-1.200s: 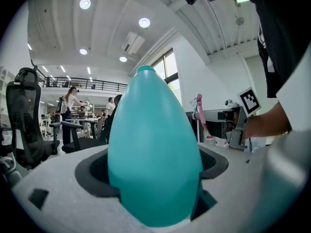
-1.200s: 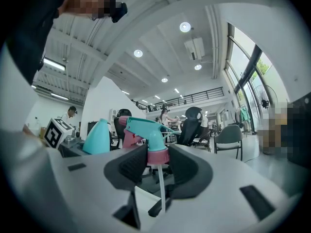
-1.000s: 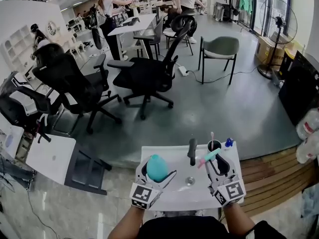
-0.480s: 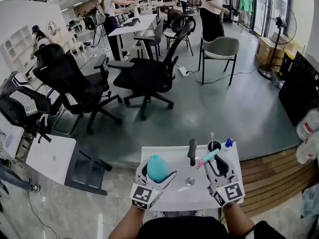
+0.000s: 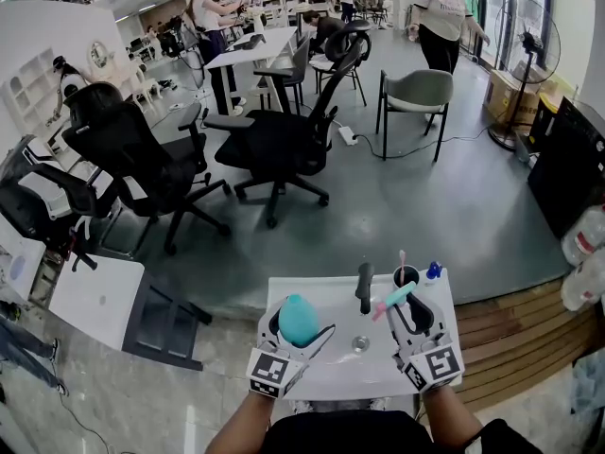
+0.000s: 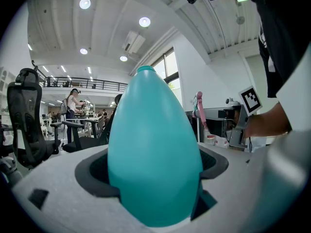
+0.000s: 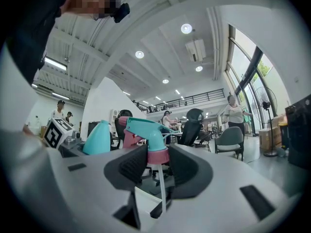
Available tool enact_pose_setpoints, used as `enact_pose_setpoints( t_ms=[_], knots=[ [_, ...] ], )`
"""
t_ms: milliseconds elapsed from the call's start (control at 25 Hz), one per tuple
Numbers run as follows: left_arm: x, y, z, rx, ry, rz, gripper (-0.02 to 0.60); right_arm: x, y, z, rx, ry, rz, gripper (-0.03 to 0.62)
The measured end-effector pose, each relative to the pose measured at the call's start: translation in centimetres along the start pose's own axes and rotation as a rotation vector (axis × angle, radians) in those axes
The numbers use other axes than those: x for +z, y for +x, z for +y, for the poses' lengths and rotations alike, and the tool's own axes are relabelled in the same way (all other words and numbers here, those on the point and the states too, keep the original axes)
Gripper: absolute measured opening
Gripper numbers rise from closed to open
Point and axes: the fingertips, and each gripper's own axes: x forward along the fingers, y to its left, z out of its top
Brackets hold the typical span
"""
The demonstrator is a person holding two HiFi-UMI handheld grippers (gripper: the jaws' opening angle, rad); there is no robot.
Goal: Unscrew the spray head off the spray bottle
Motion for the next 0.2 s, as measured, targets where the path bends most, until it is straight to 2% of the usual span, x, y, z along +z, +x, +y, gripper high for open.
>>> enact_pose_setpoints(
  t_ms=[200],
  knots=[
    [0.2,-0.36,-0.14,0.001,0.0,0.001,0.457,0.12,-0.14,0.2,0.0,0.004,0.003,0.143]
  ],
)
